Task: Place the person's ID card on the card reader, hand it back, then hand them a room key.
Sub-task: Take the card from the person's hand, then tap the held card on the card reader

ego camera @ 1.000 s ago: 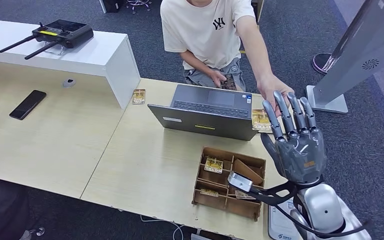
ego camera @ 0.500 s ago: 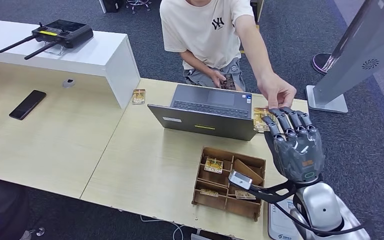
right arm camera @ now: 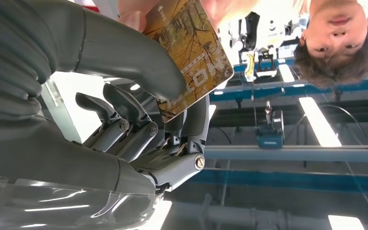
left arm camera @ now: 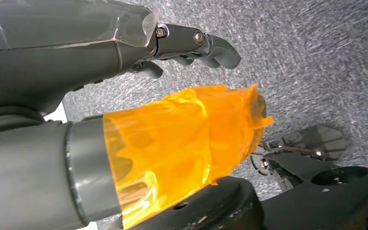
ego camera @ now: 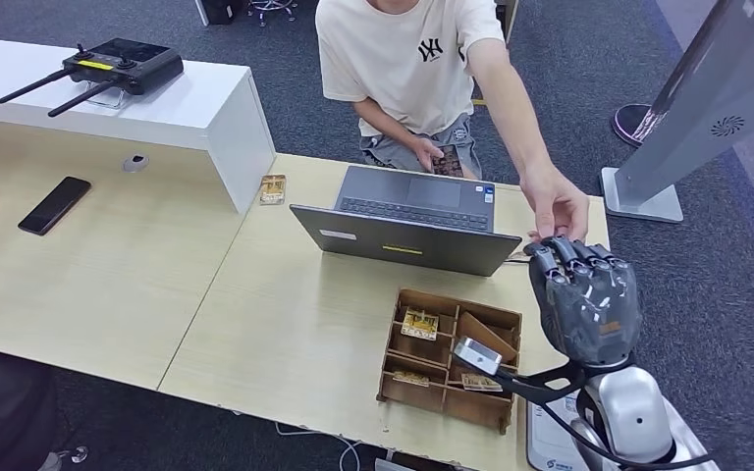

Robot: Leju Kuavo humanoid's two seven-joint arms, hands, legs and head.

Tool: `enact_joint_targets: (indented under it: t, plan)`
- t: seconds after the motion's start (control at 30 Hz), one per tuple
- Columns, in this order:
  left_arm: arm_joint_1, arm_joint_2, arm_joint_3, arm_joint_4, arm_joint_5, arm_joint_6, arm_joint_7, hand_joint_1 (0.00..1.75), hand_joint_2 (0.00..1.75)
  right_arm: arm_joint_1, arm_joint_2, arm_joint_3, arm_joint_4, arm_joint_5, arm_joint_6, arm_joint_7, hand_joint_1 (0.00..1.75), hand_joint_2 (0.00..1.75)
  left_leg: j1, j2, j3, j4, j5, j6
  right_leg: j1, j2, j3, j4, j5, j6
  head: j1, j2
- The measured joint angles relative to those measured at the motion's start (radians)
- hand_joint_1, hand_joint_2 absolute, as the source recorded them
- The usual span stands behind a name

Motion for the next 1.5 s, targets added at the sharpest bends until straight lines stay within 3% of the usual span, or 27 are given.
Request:
enact_joint_targets:
  t: [0.47, 0.83, 1.13, 1.3, 1.5]
  plan:
    - [0.074, 0.007, 0.043, -0.125, -0.021, 0.0, 0.085, 0.0, 0.0, 0.124, 0.057, -0.086, -0.153, -0.19, 0.004, -0.007, 1.75, 1.75, 0.0, 0.0, 0.0, 0.0, 0.0, 0.0, 0.0, 0.0, 0.0, 0.0, 0.0, 0.0, 0.0, 0.0]
    - [0.249, -0.005, 0.177, -0.441, -0.132, -0.055, 0.265, 0.0, 0.0, 0.388, 0.101, -0.252, -0.406, -0.29, 0.0, -0.044, 1.75, 1.75, 0.0, -0.001, -0.001, 0.0, -0.003, 0.001, 0.0, -0.001, 0.0, -0.001, -0.002, 0.001, 0.0, 0.0]
    - [0.339, -0.106, 0.416, -0.634, -0.357, -0.213, 0.282, 0.0, 0.0, 0.566, 0.098, -0.299, -0.532, -0.434, 0.135, -0.026, 1.75, 1.75, 0.0, 0.0, 0.0, 0.0, -0.003, 0.001, 0.0, -0.001, 0.0, -0.001, -0.003, 0.001, 0.0, 0.0]
    - [0.336, -0.199, 0.627, -0.679, -0.557, -0.33, 0.217, 0.0, 0.0, 0.612, 0.048, -0.265, -0.548, -0.475, 0.207, 0.027, 1.75, 1.75, 0.0, 0.0, 0.0, 0.0, -0.003, 0.002, 0.0, 0.0, 0.0, -0.001, -0.003, 0.001, 0.0, 0.0]
    - [0.304, -0.283, 0.844, -0.694, -0.728, -0.403, 0.146, 0.0, 0.0, 0.62, -0.027, -0.183, -0.548, -0.491, 0.261, 0.093, 1.75, 1.75, 0.0, 0.0, 0.0, 0.0, -0.003, 0.002, 0.0, 0.0, 0.0, -0.001, -0.003, 0.001, 0.0, 0.0]
